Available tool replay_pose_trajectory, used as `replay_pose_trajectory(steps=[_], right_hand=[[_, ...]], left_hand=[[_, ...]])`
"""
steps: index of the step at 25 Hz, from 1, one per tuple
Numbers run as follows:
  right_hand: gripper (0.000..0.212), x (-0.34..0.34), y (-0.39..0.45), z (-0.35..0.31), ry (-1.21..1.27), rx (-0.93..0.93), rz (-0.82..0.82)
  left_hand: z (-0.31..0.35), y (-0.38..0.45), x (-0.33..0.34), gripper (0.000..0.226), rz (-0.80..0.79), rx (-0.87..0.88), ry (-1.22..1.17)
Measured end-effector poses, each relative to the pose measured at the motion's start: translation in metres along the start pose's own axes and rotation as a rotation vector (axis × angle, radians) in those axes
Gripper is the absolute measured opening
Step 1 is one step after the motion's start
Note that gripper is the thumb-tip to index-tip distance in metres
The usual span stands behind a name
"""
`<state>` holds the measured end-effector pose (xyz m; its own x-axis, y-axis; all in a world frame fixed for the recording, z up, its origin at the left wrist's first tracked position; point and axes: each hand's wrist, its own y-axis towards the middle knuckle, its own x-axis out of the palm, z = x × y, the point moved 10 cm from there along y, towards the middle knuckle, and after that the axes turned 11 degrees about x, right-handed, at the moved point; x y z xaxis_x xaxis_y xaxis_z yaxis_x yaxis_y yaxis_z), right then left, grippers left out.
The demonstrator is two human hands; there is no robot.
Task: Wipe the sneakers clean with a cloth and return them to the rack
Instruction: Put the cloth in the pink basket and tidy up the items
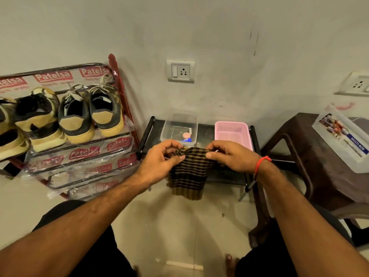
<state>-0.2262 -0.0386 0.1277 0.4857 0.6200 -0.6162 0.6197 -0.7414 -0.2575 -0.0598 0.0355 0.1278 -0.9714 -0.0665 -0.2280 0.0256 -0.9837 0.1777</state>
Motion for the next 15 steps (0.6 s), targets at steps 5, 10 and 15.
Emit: replay_pose_trajectory(steps=[5,10,15], right_hand=[[0.007,-0.09,0.011,0.028,-0.003,0.042,0.395],[0.01,-0.167,0.025,0.055,0.083,0.064,0.742],[0.018,-0.192,0.046,0.104,0.171,0.111,0.863]], left_hand=[[0.014,0.062,0.02,0.018,0.029,0.101,0.429],[0.019,0.149,0.055,0.018,0.076,0.085,0.328],[-0.007,0.204,0.09,0.02,0.083,0.012,0.267]])
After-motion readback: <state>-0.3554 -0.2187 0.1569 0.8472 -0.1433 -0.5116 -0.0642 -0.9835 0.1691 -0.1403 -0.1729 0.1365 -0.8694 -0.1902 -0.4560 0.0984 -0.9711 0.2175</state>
